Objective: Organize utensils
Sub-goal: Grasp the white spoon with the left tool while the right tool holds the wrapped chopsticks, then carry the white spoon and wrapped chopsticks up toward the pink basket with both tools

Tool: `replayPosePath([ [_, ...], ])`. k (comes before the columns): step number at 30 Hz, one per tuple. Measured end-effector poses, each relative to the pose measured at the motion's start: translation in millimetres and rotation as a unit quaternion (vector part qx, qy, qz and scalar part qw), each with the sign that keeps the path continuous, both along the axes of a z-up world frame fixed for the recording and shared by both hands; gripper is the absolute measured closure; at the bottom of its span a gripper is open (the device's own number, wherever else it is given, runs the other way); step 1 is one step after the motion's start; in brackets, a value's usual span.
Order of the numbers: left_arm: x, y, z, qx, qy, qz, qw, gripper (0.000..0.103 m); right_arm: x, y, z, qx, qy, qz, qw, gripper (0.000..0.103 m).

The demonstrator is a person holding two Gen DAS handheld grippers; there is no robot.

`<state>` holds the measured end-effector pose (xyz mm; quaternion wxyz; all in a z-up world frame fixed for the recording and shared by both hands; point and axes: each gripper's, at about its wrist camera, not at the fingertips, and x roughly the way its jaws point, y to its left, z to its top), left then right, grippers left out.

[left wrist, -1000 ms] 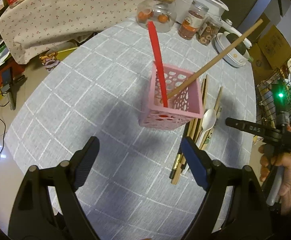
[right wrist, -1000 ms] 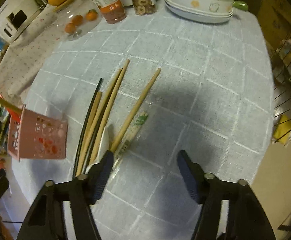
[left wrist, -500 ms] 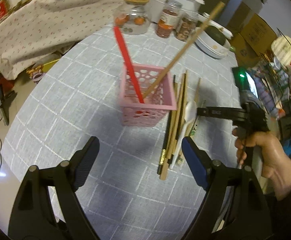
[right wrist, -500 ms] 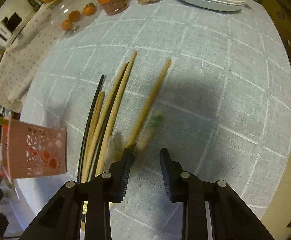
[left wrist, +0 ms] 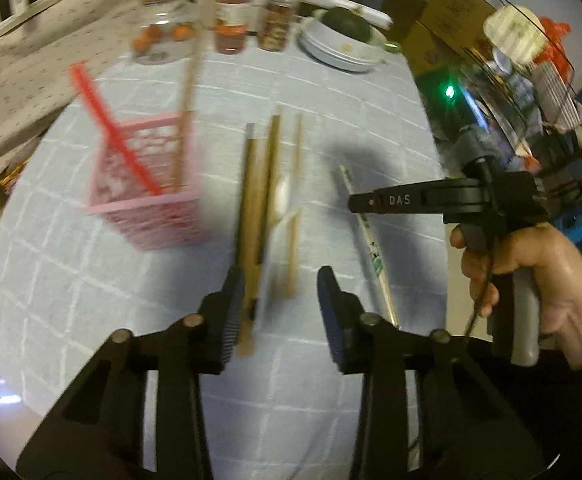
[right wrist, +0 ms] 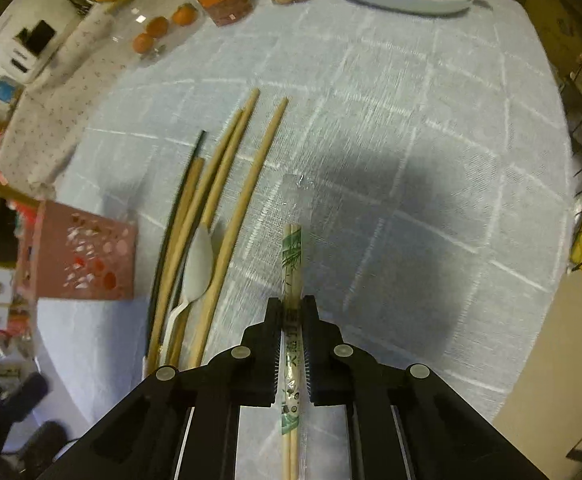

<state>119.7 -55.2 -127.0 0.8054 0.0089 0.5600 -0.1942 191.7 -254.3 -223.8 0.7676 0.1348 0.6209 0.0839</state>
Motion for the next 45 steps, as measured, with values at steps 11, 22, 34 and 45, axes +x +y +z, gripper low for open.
replayPosePath([
  [11,54.7,-72.6,-36.3,0.052,-0.007,-0.007,0.9986,0.085,-14.2,-39.4,12.5,0.031,-0.010,-0.003,0.999,0.093],
  [22,83.6,-75.7,-73.7,0.073,0.016,0.034,0.9967,0.094,-11.2,-48.4,9.0,0.045,-0.002,-0.002,0.999,0.093],
  [34,60.7,-68.3,-31.1,0.025,-0.031,0.027,0.9989,0.100,-20.5,-48.6,28.7,0.060,-0.033,-0.008,0.998,0.093],
  [45,7.9,-14.9,69.0,-0.105,-0.164,0.054,0.9793,0.100,-35.0,-36.1,57.9,0.089,-0.070,-0.018,0.993,0.093],
])
